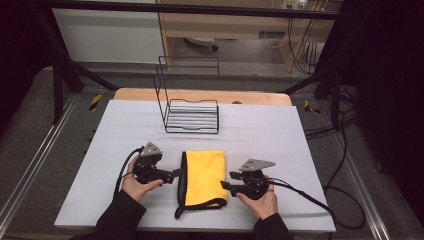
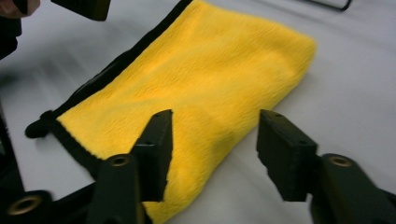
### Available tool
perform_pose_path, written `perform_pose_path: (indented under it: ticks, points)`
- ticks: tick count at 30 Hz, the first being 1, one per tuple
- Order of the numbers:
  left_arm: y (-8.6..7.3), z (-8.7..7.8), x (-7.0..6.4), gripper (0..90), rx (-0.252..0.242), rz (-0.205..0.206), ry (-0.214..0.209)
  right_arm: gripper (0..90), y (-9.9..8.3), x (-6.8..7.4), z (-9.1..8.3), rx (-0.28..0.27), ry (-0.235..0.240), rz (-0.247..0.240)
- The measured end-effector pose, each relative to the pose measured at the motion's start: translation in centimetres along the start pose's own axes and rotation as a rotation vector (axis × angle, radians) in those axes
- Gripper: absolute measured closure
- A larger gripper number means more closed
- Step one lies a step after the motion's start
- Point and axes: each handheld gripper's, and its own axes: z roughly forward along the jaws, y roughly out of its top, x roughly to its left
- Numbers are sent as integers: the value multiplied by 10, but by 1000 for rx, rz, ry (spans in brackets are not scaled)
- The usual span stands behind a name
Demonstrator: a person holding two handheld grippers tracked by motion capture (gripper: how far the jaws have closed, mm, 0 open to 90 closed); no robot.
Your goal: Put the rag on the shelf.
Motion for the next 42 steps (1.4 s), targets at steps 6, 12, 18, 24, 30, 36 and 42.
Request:
perform_pose_path:
  ticks: [6,12,18,24,30,36,42]
  points:
    - [21,23,9,116,-8,-45,33,261,1,-20,-12,-36,-34,9]
    - [28,52,16,260,30,-67,41,183,-5,-33,-15,-54,-35,63]
    - [22,66,22,357,89,-85,22,148,-4,-34,-14,-53,-33,82]
    - [21,72,22,463,93,-102,2,123,-4,-36,-12,-44,-31,92]
    - [20,74,20,531,87,-93,-18,118,-2,-39,-9,-41,-26,99]
    - [21,76,15,593,95,-79,-2,118,5,-42,-6,-48,-40,101]
    - [21,75,15,710,107,-100,-33,120,21,-50,11,-60,-50,99]
